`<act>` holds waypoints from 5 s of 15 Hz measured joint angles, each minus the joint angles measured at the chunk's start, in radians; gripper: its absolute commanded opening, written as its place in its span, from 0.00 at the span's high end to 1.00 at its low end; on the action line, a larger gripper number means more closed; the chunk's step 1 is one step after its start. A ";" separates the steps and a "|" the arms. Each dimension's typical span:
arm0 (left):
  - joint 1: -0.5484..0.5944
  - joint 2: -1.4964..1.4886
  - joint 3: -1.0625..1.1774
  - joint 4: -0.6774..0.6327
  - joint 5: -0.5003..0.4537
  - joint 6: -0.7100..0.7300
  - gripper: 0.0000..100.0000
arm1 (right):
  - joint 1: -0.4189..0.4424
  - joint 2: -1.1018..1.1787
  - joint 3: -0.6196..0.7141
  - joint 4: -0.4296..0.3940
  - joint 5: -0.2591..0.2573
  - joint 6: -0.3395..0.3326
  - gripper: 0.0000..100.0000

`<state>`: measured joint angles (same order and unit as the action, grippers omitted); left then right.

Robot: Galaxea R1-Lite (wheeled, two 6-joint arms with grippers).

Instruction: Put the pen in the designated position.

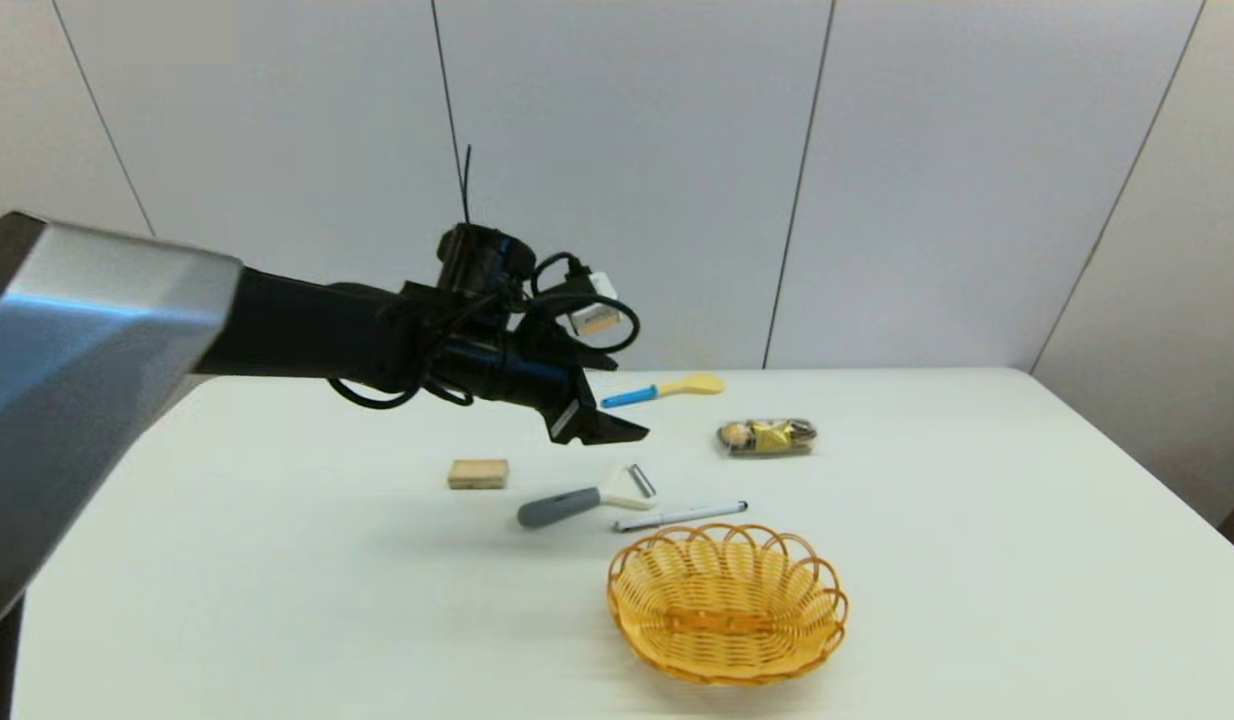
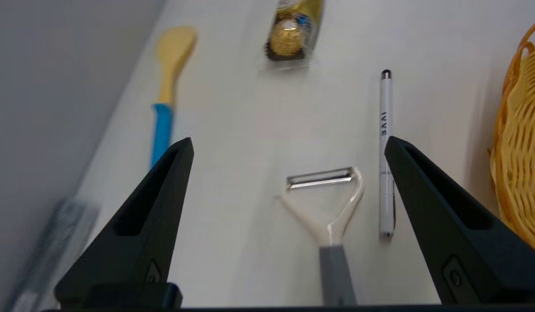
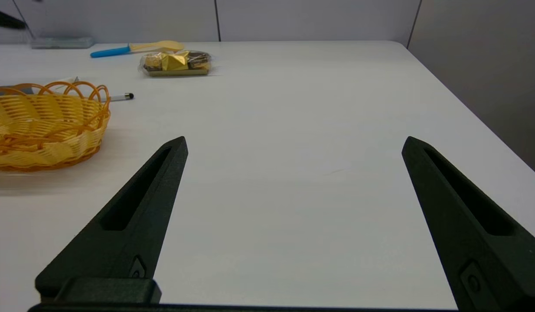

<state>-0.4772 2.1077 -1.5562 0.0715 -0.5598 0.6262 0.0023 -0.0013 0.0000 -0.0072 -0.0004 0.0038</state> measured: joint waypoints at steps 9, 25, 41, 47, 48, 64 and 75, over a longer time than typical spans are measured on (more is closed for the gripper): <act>0.199 -0.590 0.380 0.084 0.199 -0.108 0.00 | 0.000 0.000 0.000 0.000 0.000 0.000 0.00; 0.455 -1.733 1.261 0.007 0.481 -0.434 0.00 | -0.001 0.000 0.000 0.000 0.000 0.000 0.00; 0.477 -2.109 1.554 -0.069 0.551 -0.583 0.00 | -0.001 0.000 0.000 0.000 0.000 0.000 0.00; 0.477 -2.110 1.556 -0.073 0.560 -0.628 0.00 | 0.000 0.000 0.000 0.000 0.000 0.000 0.00; 0.477 -2.110 1.556 -0.073 0.560 -0.627 0.00 | 0.000 0.000 0.000 0.000 0.000 0.000 0.00; 0.477 -2.110 1.556 -0.073 0.560 -0.627 0.00 | -0.001 0.000 0.000 0.000 0.001 -0.006 0.00; 0.477 -2.109 1.556 -0.073 0.560 -0.628 0.00 | 0.000 0.000 0.000 0.001 -0.001 -0.002 0.00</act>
<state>0.0000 -0.0017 0.0000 -0.0013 0.0000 -0.0017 0.0019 -0.0013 0.0000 -0.0062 -0.0017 0.0017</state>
